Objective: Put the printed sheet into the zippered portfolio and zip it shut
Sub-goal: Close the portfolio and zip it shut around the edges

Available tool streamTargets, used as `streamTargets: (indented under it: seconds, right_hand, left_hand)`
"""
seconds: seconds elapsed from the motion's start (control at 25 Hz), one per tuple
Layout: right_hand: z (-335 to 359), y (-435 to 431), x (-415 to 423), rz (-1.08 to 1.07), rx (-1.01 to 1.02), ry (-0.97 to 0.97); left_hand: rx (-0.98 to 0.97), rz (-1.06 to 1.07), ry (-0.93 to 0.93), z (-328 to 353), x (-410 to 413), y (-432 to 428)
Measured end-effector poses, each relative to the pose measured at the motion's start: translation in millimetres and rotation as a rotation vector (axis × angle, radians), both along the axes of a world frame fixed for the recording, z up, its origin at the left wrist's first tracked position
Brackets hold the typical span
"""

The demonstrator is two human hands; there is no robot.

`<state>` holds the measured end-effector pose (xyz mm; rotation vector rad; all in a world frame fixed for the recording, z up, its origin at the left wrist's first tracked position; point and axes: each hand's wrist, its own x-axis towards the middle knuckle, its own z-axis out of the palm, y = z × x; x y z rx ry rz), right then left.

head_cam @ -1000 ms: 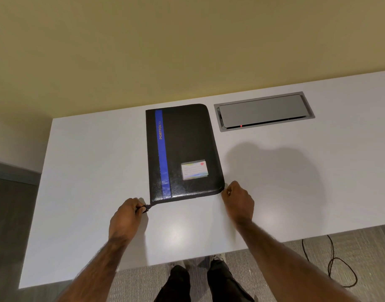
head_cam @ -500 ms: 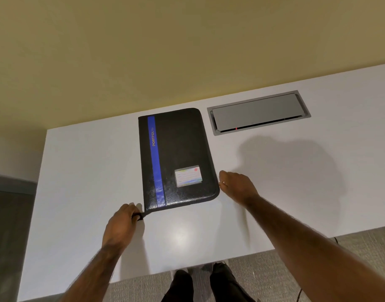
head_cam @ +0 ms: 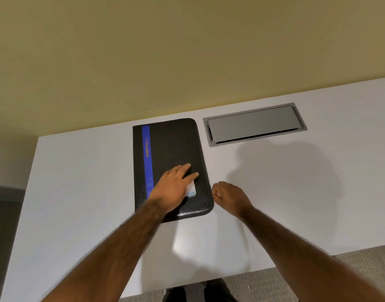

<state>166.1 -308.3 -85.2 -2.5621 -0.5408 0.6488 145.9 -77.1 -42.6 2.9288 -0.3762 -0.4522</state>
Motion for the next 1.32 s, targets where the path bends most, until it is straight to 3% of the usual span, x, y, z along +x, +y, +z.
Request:
streamTargets:
  seconds: [0.16,0.24,0.56,0.8,1.0,1.2,1.32]
  right_hand:
    - [-2.6,-2.2,8.1,0.004,0.018,-0.078]
    - [-5.1,-4.5,13.0,0.024,-0.007,-0.081]
    - [-6.3,-11.1,26.0,0.129,-0.045,-0.092]
    - [-6.9,-10.4,29.8,0.134,-0.077,-0.066]
    - [-2.1,-0.6,43.6,0.124,-0.047,-0.159]
    - [2.9,16.4,81.2,0.034,-0.096,-0.256]
    - [6.9,25.2,103.5,0.031,-0.137,-0.283]
  left_hand:
    - [0.065,-0.62,-0.089,-7.0,0.8,-34.8]
    - [0.112,-0.715,-0.064,-14.6,-8.4,-36.8]
    - [0.119,-0.527,-0.01,-21.9,-13.8,-59.6]
    - [0.164,-0.601,-0.083,-18.4,-14.4,-72.0]
    - [0.128,-0.591,-0.106,-21.2,-8.5,-75.4]
    - [0.085,-0.553,0.059,2.3,-7.4,-79.4]
    - [0.012,-0.507,0.046,2.1,-13.9,-78.9]
